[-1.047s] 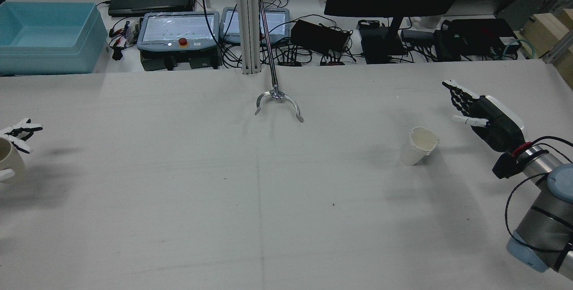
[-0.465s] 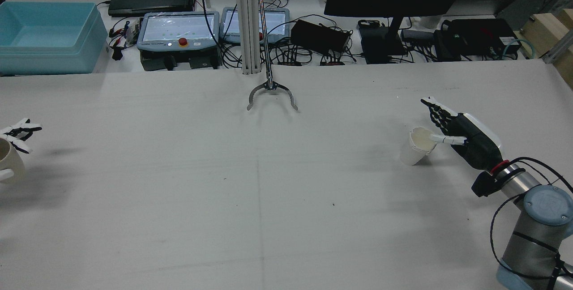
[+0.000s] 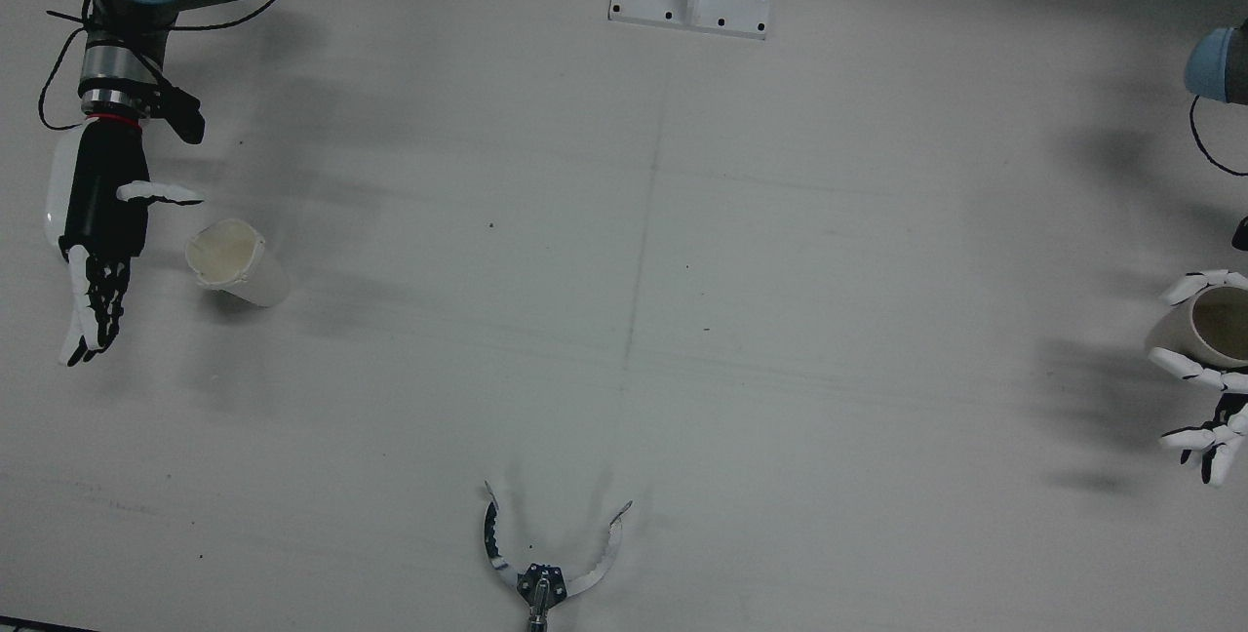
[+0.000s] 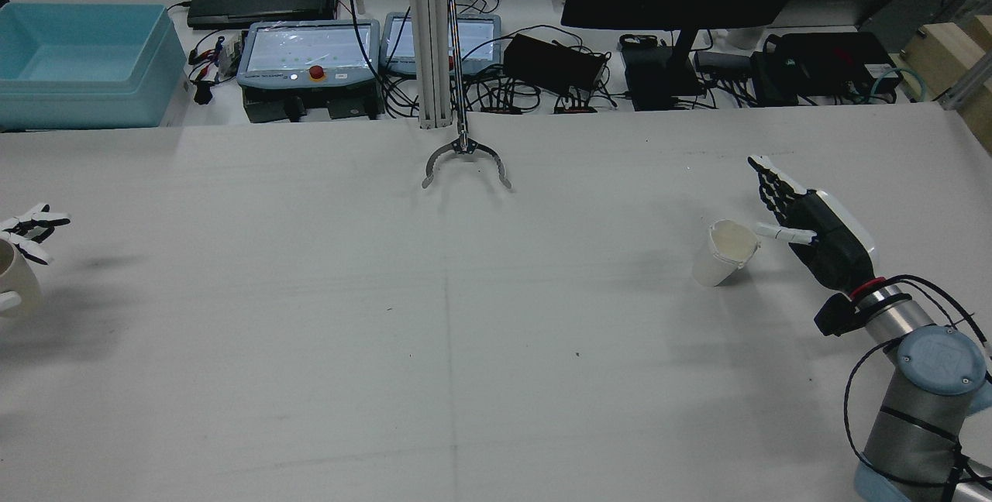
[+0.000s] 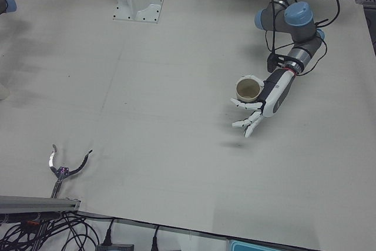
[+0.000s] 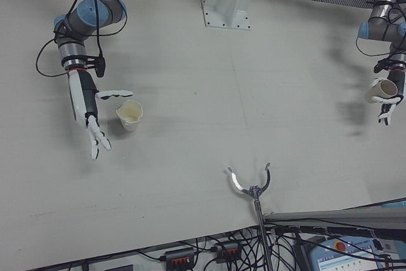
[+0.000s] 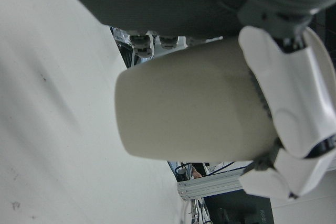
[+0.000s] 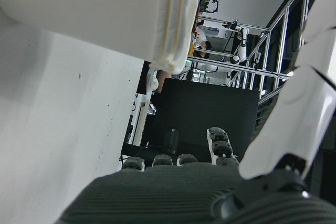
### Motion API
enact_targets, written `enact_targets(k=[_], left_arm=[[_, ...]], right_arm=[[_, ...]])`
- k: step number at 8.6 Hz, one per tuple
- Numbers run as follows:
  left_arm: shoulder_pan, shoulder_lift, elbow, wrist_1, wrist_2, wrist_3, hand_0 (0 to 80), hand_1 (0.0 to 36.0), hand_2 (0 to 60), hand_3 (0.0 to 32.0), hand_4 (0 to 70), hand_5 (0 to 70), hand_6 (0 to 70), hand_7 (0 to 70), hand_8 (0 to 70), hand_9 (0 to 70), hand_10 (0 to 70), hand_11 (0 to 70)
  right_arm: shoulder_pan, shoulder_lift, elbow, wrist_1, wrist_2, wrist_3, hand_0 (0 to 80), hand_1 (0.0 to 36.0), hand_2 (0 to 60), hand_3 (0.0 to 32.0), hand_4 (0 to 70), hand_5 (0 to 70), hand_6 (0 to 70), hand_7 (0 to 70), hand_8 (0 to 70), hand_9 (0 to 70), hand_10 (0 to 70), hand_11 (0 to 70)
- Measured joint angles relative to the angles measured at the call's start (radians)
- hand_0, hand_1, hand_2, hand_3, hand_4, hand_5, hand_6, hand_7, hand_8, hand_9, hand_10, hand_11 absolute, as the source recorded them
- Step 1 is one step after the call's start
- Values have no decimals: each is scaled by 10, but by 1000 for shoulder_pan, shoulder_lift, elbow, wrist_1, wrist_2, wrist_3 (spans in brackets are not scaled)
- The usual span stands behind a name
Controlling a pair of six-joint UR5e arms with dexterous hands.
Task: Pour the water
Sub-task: 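Move the right hand toward the white paper cup, then wrap the right hand fingers around the white paper cup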
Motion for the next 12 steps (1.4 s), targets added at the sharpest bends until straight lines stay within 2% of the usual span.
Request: enact_targets(k=[2, 3, 5, 12], left_arm=[[-3, 9, -1, -4, 0, 0, 406, 137, 544, 0, 700, 200, 138, 207, 21, 33, 52, 73], [-3, 11, -1, -5, -1, 0, 406, 137, 542, 0, 700, 197, 137, 207, 21, 33, 51, 73], [-4, 13, -5, -7, -1, 1, 408, 140, 548, 0, 700, 196, 135, 206, 20, 32, 51, 73], [-3, 56, -10, -37, -22, 1, 409, 139, 536, 0, 698, 189, 133, 201, 19, 29, 51, 72]], right_arm=[[-9, 8, 3, 4, 41, 48, 417, 102, 94, 24, 0, 73, 0, 0, 20, 24, 38, 68], [-13, 8, 5, 6, 61, 86, 429, 107, 96, 22, 0, 84, 0, 0, 20, 24, 33, 60], [-17, 4, -5, 6, 77, 123, 400, 87, 88, 24, 0, 84, 0, 0, 23, 30, 34, 61], [-78, -1, -34, 8, 84, 131, 430, 105, 84, 26, 0, 85, 0, 0, 22, 27, 27, 52]])
